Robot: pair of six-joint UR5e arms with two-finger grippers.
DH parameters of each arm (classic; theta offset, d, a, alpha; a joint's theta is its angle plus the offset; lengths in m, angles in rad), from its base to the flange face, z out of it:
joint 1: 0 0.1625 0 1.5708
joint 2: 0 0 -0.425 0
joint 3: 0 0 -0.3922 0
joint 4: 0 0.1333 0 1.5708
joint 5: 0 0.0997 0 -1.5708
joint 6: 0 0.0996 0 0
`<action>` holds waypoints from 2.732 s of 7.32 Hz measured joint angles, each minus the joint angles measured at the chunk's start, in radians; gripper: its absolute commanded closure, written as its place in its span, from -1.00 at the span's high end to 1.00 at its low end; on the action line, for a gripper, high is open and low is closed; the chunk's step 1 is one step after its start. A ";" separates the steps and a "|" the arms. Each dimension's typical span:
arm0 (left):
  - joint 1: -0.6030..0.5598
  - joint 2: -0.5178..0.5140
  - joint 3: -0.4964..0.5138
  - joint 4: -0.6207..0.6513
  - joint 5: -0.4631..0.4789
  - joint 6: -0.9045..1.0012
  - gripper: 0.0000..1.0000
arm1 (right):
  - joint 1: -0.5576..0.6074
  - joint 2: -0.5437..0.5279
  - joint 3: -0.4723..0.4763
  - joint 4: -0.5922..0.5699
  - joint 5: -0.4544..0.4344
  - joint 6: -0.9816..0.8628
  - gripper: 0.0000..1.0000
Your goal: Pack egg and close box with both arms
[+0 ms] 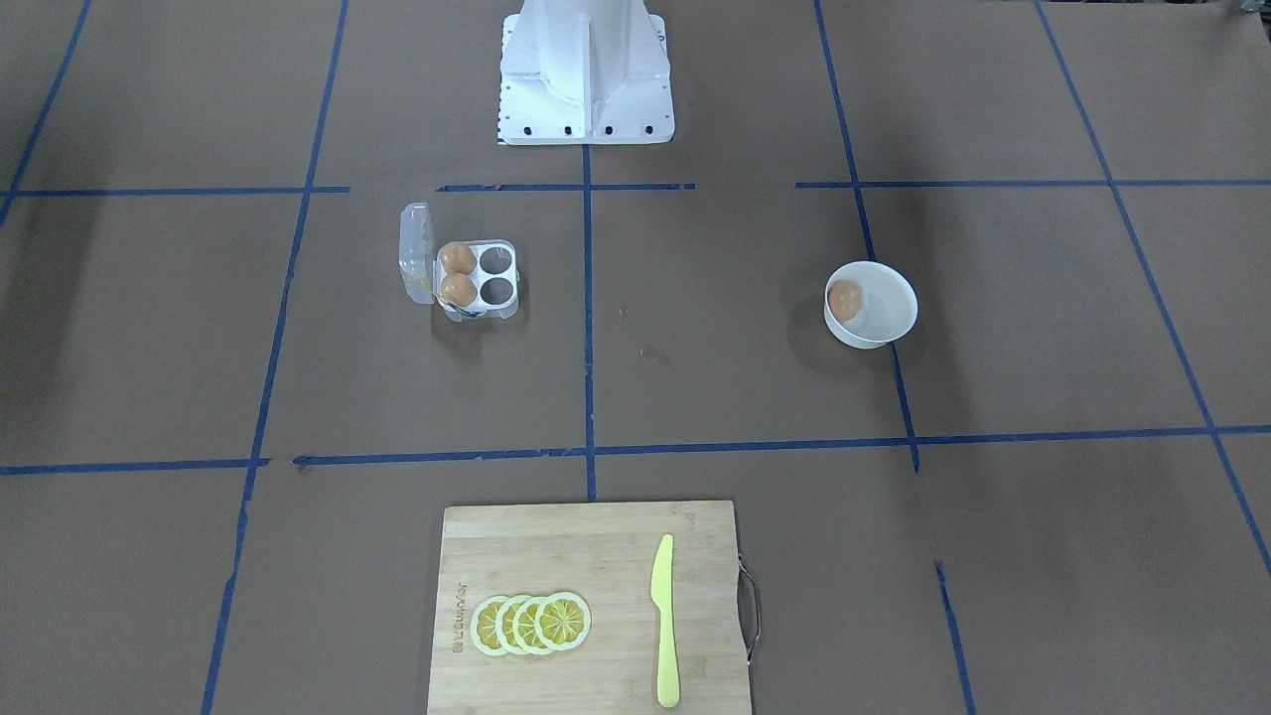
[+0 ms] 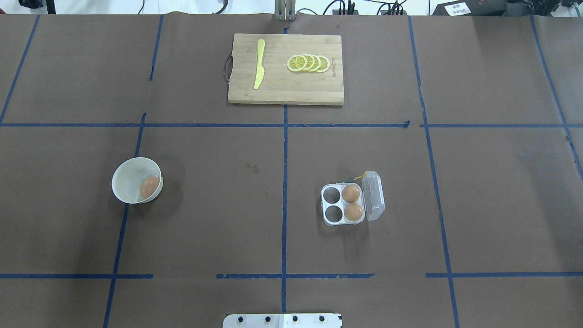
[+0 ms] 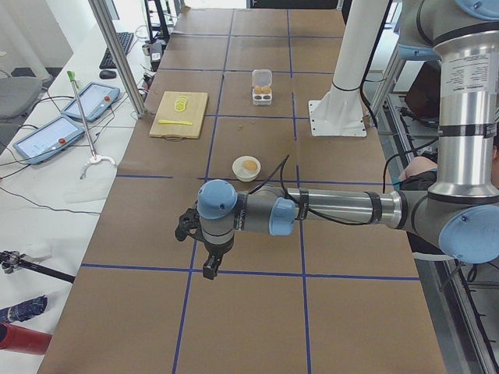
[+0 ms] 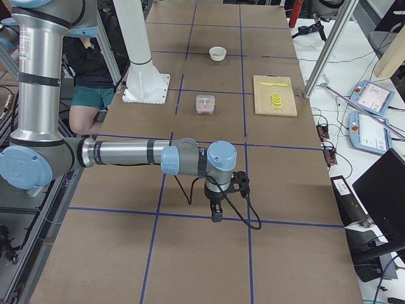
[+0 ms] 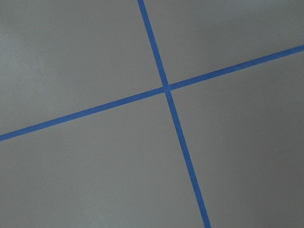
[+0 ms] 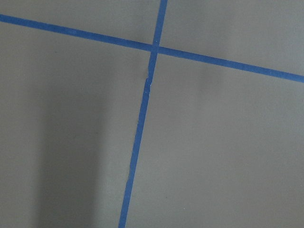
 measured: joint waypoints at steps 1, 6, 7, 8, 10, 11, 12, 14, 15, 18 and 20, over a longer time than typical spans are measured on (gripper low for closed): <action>0.000 0.001 0.002 -0.017 0.001 0.001 1.00 | 0.000 0.000 0.000 0.000 0.001 0.000 1.00; 0.000 0.006 0.011 -0.109 0.000 -0.001 1.00 | -0.030 0.005 0.000 0.000 0.019 0.008 1.00; 0.000 0.002 0.010 -0.127 -0.007 -0.009 1.00 | -0.031 0.018 0.002 0.001 0.019 0.012 1.00; 0.000 -0.011 0.008 -0.135 -0.024 -0.042 1.00 | -0.032 0.040 0.010 0.002 0.019 0.015 1.00; 0.000 -0.059 0.009 -0.213 -0.047 -0.146 1.00 | -0.032 0.073 0.051 0.002 0.019 0.016 1.00; 0.000 -0.072 0.017 -0.330 -0.048 -0.167 1.00 | -0.032 0.085 0.064 0.001 0.019 0.016 1.00; 0.001 -0.084 0.038 -0.459 -0.050 -0.181 1.00 | -0.032 0.088 0.068 0.009 0.021 0.017 1.00; 0.005 -0.096 0.067 -0.609 -0.063 -0.213 1.00 | -0.032 0.075 0.059 0.062 0.034 0.017 1.00; 0.016 -0.094 0.071 -0.666 -0.075 -0.219 1.00 | -0.031 0.067 0.055 0.079 0.051 0.017 1.00; 0.167 -0.082 0.049 -0.755 -0.103 -0.348 1.00 | -0.031 0.062 0.053 0.089 0.080 0.032 1.00; 0.321 -0.053 -0.054 -0.760 -0.014 -0.630 1.00 | -0.031 0.059 0.052 0.089 0.087 0.037 1.00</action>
